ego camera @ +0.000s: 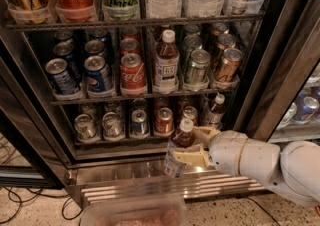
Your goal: Pick blue plastic bottle from bottom shelf of fridge
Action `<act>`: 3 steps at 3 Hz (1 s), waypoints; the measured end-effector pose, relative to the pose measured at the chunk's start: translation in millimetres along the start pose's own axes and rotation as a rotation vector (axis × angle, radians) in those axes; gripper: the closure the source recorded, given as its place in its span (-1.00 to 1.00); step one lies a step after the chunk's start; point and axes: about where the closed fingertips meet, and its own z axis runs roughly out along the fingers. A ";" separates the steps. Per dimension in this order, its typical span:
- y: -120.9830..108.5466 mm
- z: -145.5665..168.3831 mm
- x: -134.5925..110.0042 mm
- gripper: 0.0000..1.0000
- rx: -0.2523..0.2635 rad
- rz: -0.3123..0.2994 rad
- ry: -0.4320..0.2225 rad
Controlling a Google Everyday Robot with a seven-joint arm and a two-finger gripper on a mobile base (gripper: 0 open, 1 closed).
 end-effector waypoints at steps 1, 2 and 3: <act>41.6 11.7 -7.6 1.00 -0.138 0.039 -0.029; 70.1 22.7 -15.7 1.00 -0.240 0.061 -0.057; 84.2 31.7 -19.3 1.00 -0.280 0.078 -0.058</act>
Offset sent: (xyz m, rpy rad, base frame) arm -0.0596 0.0908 0.0101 0.1864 0.1152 0.3112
